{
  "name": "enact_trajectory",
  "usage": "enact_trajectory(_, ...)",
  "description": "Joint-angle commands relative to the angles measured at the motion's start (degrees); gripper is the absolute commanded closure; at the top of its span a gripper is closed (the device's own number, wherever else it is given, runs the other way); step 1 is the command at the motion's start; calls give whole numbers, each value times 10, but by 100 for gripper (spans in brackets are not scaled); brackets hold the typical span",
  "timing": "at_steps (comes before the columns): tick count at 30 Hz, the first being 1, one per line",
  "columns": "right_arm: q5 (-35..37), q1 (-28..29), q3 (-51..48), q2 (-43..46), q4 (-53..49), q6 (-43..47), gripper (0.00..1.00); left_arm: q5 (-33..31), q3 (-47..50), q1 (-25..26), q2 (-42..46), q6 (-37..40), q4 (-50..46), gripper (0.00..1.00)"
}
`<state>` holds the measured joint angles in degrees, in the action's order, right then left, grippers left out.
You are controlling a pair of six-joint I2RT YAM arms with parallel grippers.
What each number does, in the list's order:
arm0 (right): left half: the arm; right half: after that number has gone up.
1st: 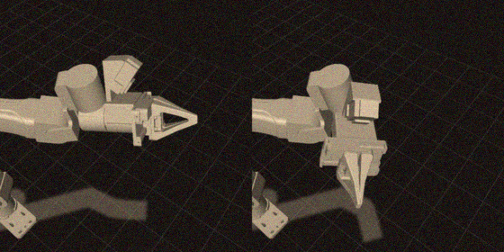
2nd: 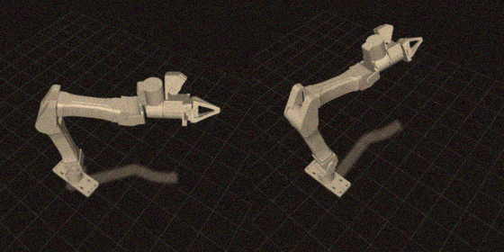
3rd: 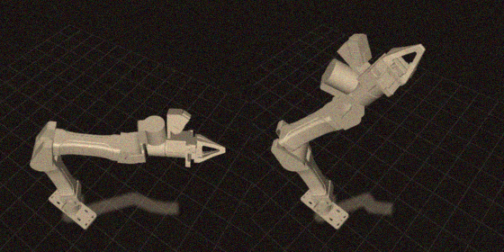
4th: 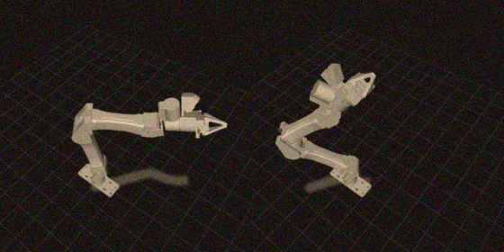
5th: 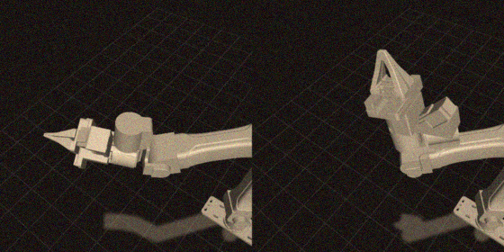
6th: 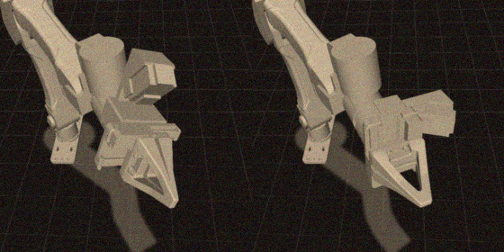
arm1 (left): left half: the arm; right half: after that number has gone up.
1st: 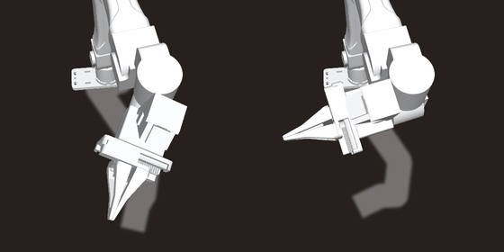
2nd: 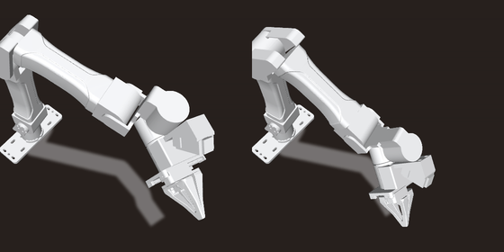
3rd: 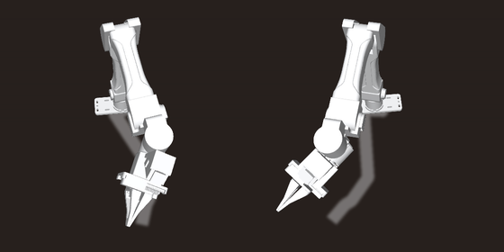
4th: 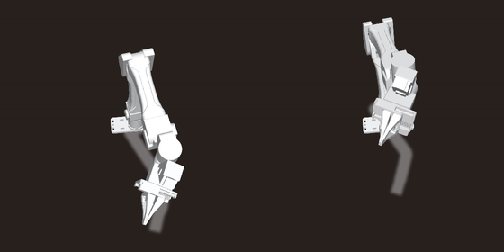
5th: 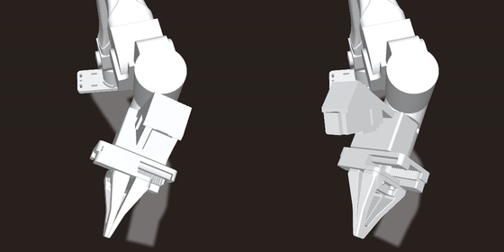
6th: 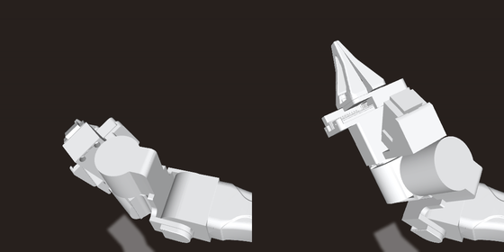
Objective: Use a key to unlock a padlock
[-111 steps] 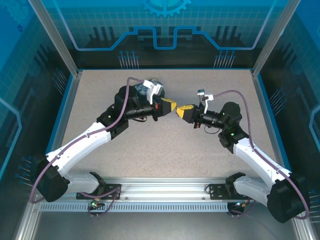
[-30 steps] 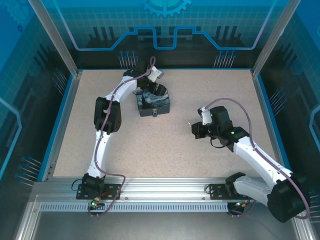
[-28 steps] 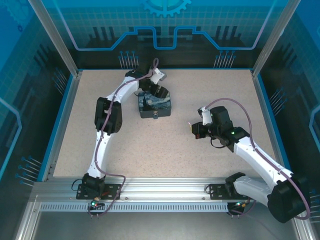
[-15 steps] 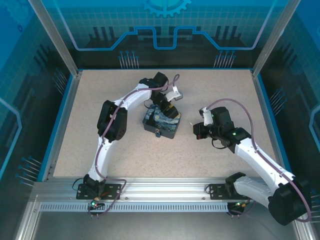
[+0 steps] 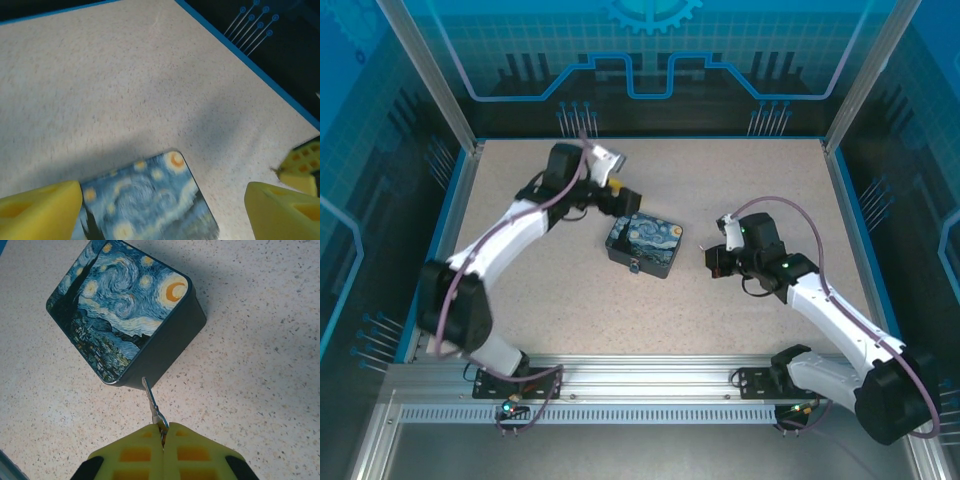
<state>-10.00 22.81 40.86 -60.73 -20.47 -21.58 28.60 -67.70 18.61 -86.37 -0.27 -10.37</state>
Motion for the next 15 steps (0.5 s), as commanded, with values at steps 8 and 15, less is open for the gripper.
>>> enact_trajectory(8,-58,17,13,-60,82,-17,100,-67,352,13,240,-258,207,14)
enact_trajectory(15,-92,54,39,-140,157,-60,100,-71,451,55,166,-337,400,14)
